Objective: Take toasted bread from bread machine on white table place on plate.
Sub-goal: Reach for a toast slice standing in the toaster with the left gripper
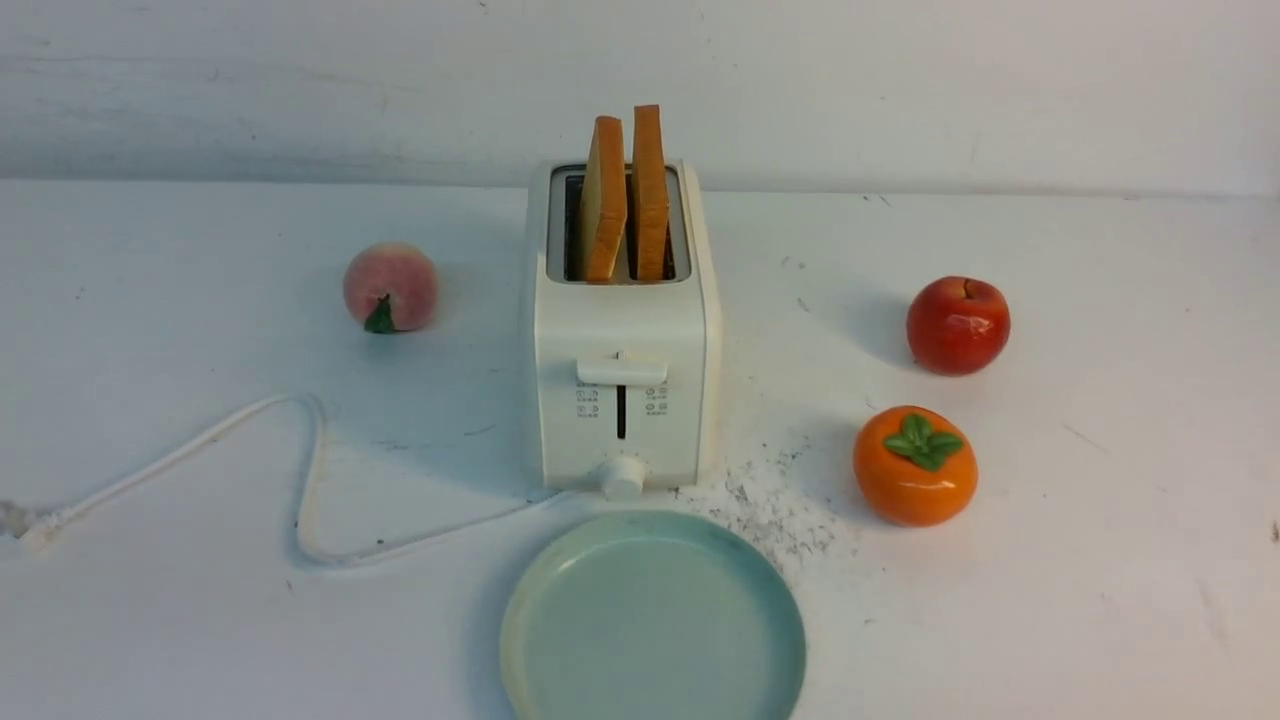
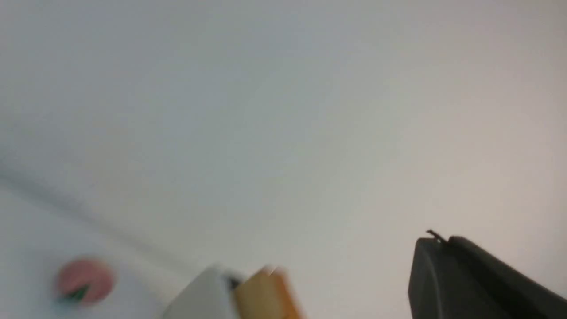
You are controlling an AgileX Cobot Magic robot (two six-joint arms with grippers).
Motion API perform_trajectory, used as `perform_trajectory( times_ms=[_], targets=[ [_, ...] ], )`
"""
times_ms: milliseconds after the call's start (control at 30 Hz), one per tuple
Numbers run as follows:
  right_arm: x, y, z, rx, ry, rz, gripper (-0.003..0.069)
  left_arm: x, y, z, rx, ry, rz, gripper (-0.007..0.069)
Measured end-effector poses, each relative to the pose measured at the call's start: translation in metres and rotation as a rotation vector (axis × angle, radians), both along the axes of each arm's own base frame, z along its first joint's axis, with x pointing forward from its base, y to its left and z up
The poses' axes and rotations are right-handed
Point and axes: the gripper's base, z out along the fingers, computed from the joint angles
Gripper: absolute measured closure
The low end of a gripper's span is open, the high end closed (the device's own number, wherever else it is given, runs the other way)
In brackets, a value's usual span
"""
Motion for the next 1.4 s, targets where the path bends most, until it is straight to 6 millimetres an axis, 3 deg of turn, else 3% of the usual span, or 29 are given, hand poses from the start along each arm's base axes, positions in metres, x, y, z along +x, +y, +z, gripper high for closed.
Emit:
perform_trajectory(
  times_ms=[33,67,100,233,367,500,600,733,833,1000,1033,1167,1333,1400],
  targets=[
    [0.000,-0.001,0.001,0.003,-0.007,-0.006,0.0419,0.006,-0.001,0.000,0.012,0.039,0.000,0.0638],
    [0.000,-0.001,0.002,0.021,-0.020,-0.014,0.0419,0.021,-0.004,0.006,0.076,0.208,-0.014,0.0638],
    [0.000,-0.002,0.003,0.035,-0.029,-0.021,0.0419,0.037,-0.007,0.002,0.124,0.372,-0.033,0.0638],
    [-0.001,-0.002,0.005,0.178,-0.039,-0.010,0.0419,0.083,-0.017,-0.019,0.268,0.745,-0.128,0.0638],
    [-0.011,0.013,0.045,0.172,-0.011,0.165,0.0439,0.125,-0.033,-0.049,0.355,0.942,-0.307,0.0638],
    [-0.018,0.028,0.090,0.036,0.104,0.328,0.0501,0.153,-0.058,-0.063,0.347,0.928,-0.515,0.0638],
    [-0.005,0.037,0.110,-0.059,0.287,0.440,0.0572,0.168,-0.094,-0.069,0.365,0.802,-0.713,0.0638],
    [0.014,0.043,0.107,-0.162,0.488,0.543,0.0634,0.180,-0.125,-0.068,0.354,0.735,-0.777,0.0638],
    [0.024,0.045,0.099,-0.202,0.575,0.588,0.0654,0.195,-0.134,-0.055,0.369,0.703,-0.754,0.0638],
    [0.029,0.044,0.098,-0.237,0.576,0.589,0.0656,0.237,-0.142,-0.024,0.498,0.676,-0.671,0.0638],
    [0.029,0.044,0.098,-0.238,0.574,0.588,0.0656,0.238,-0.143,-0.027,0.508,0.682,-0.668,0.0638],
    [0.030,0.043,0.100,-0.244,0.555,0.575,0.0656,0.277,-0.151,-0.011,0.536,0.709,-0.588,0.0638],
    [0.031,0.043,0.100,-0.245,0.550,0.571,0.0655,0.311,-0.161,-0.021,0.640,0.698,-0.561,0.0629],
    [0.031,0.043,0.100,-0.245,0.550,0.571,0.0655,0.324,-0.164,-0.029,0.688,0.682,-0.551,0.0587]
  ],
)
